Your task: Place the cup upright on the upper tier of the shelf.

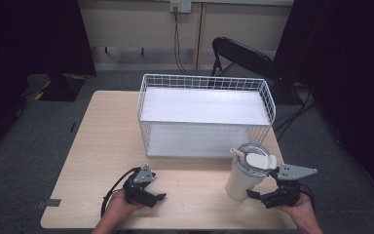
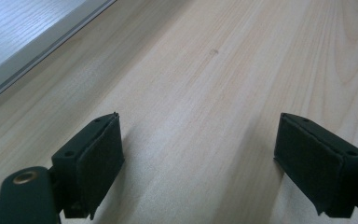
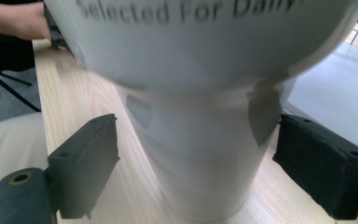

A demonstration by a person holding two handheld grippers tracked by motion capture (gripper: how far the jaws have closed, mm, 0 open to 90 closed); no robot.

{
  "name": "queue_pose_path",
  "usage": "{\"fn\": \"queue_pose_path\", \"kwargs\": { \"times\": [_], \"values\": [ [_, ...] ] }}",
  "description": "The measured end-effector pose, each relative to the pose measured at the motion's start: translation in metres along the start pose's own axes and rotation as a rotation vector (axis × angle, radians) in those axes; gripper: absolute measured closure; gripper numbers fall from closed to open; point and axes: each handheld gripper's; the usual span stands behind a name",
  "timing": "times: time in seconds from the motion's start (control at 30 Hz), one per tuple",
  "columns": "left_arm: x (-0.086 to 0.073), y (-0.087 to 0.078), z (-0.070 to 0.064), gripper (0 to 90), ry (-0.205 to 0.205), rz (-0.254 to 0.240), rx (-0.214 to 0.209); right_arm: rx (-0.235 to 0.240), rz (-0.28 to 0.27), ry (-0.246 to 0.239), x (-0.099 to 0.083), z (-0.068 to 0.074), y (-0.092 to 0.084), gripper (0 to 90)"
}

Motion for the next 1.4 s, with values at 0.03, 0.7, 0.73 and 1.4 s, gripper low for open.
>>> {"fn": "queue_pose_path", "kwargs": {
  "times": [0.03, 0.7, 0.73, 1.4],
  "values": [
    [0.0, 0.0, 0.0, 14.7, 0.0, 0.0, 0.0, 0.0, -0.006, 0.003, 0.001, 0.0, 0.0, 12.0],
    [0.0, 0.0, 0.0, 14.7, 0.0, -0.001, 0.0, -0.014, -0.103, 0.001, -0.002, -0.002, 0.015, 8.5],
    [0.0, 0.0, 0.0, 14.7, 0.0, -0.001, 0.0, -0.016, -0.106, -0.003, -0.003, -0.002, 0.016, 8.4],
    [0.0, 0.0, 0.0, 14.7, 0.0, 0.0, 0.0, 0.009, -0.132, -0.015, -0.003, -0.005, 0.027, 6.8]
  ]
}}
Point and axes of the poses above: each handheld gripper's, and its own axes: y roughly forward along the jaws, x roughly out of its top, z roughly to its left, and after that the axes turned 2 degrees about -y, right-handed
